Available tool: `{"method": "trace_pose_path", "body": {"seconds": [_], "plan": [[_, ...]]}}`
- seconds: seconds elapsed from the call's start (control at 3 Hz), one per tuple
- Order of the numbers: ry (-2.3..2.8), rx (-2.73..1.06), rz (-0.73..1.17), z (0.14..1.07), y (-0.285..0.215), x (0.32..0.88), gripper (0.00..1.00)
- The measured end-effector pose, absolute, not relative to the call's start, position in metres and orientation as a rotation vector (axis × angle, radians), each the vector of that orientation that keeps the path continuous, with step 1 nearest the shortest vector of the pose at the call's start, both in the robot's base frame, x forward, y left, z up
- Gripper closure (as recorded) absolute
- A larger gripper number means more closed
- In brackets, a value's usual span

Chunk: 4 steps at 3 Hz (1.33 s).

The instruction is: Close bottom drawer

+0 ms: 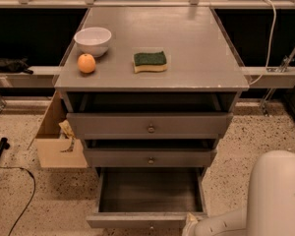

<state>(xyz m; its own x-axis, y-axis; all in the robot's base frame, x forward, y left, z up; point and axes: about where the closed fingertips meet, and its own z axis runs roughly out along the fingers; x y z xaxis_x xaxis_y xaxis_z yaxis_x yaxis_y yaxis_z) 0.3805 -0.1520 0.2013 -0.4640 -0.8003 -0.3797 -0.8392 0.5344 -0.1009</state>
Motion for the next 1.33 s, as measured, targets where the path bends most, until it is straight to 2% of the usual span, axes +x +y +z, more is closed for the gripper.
{"method": "trace_pose_path", "body": {"seconds": [0.33, 1.0, 1.33], "plan": [[2.395, -1.346, 0.140, 0.2013, -0.1520, 0.3805, 0.16], [2.395, -1.346, 0.140, 0.2013, -0.1520, 0.3805, 0.63], [2.399, -1.388, 0.099, 0.1935, -0.1492, 0.3883, 0.94]]}}
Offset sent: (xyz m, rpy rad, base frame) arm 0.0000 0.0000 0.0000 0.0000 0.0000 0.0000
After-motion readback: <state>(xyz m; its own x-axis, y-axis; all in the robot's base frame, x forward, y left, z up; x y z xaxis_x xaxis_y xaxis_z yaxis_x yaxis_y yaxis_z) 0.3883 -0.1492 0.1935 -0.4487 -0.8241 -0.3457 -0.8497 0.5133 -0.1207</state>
